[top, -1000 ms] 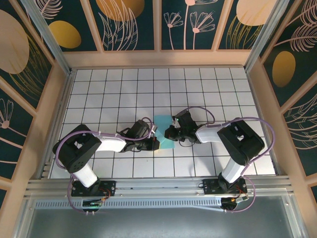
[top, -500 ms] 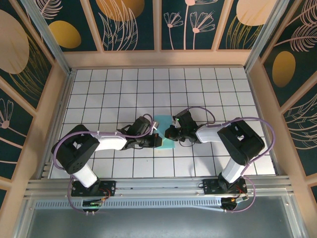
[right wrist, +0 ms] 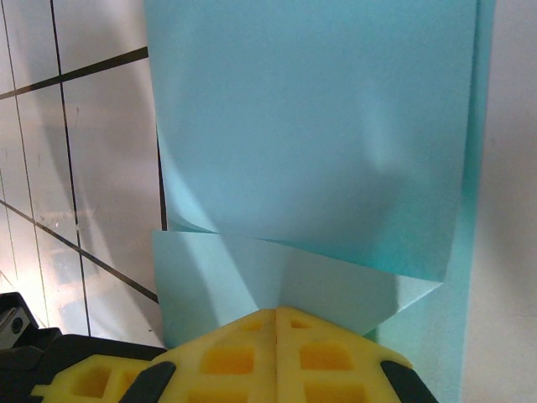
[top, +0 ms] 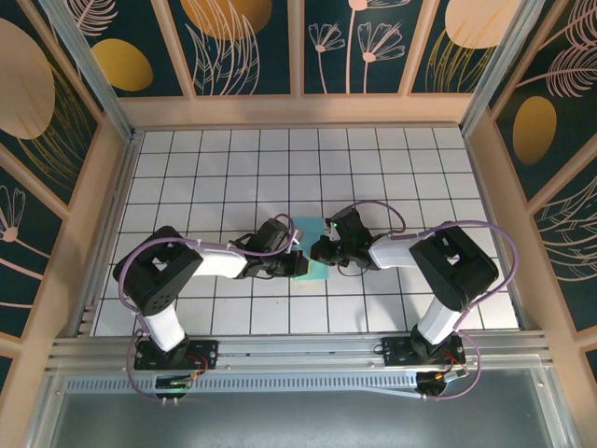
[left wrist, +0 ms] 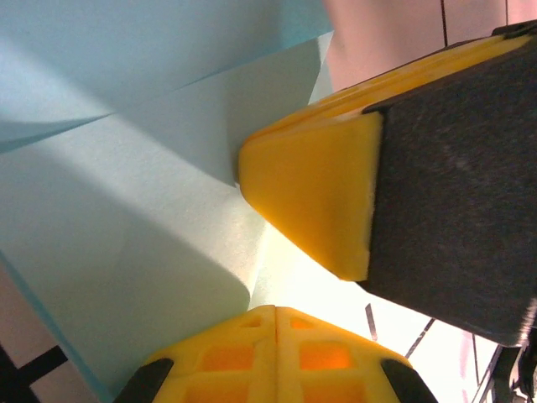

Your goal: Fold a paper plane with a square sheet of paper (fold left side to right side)

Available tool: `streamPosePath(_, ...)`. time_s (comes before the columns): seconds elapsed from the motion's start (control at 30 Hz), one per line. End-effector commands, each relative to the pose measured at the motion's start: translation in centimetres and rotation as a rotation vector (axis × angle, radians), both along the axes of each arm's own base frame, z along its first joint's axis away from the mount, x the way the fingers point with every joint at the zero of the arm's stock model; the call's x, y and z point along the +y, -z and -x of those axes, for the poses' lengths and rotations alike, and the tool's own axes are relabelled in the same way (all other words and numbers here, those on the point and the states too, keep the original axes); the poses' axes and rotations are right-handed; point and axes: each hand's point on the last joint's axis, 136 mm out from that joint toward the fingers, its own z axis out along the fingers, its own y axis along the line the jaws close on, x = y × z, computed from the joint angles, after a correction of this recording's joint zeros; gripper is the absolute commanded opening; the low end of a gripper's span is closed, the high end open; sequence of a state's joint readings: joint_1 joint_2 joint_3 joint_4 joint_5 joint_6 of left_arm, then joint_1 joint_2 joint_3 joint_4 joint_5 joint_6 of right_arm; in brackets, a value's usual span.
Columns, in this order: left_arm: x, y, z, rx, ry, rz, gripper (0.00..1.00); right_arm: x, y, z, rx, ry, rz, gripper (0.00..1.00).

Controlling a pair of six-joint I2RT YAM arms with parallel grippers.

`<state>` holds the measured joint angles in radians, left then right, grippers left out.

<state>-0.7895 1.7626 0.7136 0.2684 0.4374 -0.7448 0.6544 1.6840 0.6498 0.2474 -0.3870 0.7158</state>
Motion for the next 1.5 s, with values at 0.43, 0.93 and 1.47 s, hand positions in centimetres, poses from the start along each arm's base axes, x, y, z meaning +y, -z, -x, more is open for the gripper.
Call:
streamPosePath(0.43,2.5,2.0,3.5,0.021,0.100,-0.068,0.00,-3.1,3.0,1.3,0.092,0.032,0.126,0.00)
streamPosePath(0.93,4.8,1.7,5.3,-0.011,0.087,-0.103,0.00,-3.0,2.8,1.2,0.093,0.024,0.110,0.00)
streamPosePath(1.47,1.3,-3.5,0.0,-0.109,0.023,0.052,0.00,-2.3,2.2,1.0,0.078,0.013,0.090,0.00)
